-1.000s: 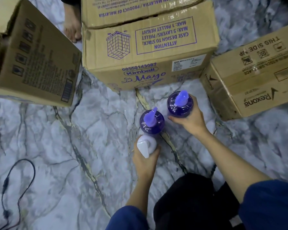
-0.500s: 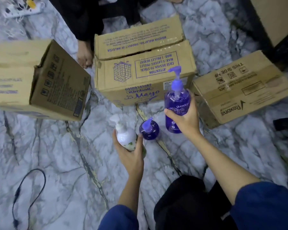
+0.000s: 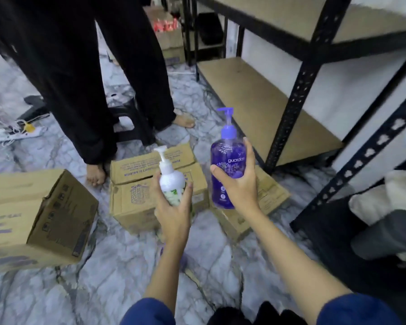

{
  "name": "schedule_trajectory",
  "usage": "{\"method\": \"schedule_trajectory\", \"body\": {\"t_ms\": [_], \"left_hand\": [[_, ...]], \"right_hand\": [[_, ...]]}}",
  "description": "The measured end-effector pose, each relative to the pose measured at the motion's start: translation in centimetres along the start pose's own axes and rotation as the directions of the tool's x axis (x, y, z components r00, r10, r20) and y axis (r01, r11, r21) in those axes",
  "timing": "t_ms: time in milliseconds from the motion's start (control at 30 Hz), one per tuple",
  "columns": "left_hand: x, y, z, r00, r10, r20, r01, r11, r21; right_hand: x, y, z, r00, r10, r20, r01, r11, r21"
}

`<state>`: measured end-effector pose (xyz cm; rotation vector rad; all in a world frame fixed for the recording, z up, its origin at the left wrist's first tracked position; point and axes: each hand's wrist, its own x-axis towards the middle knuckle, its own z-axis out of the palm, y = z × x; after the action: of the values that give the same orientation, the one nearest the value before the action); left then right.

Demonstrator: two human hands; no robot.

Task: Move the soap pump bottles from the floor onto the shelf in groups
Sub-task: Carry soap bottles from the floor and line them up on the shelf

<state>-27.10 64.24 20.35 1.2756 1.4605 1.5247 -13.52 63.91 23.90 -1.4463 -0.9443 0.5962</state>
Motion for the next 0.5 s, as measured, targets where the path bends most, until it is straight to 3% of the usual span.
{"method": "schedule_trajectory", "body": {"t_ms": [233, 500], "left_hand": [[0.1, 11.9, 5.6, 0.978, 0.193, 0.076, -0.174, 0.964, -0.202], [-4.3, 25.3, 11.6, 0.934, 0.316, 0.168, -0.222, 0.88, -0.42]], "right_hand": [[1.5, -10.9, -7.7, 0.961, -0.154, -0.231, 0.157, 0.988, -0.005], [0.4, -21.5, -17.4, 0.846, -0.337, -0.413, 0.322, 0.941, -0.109]]}}
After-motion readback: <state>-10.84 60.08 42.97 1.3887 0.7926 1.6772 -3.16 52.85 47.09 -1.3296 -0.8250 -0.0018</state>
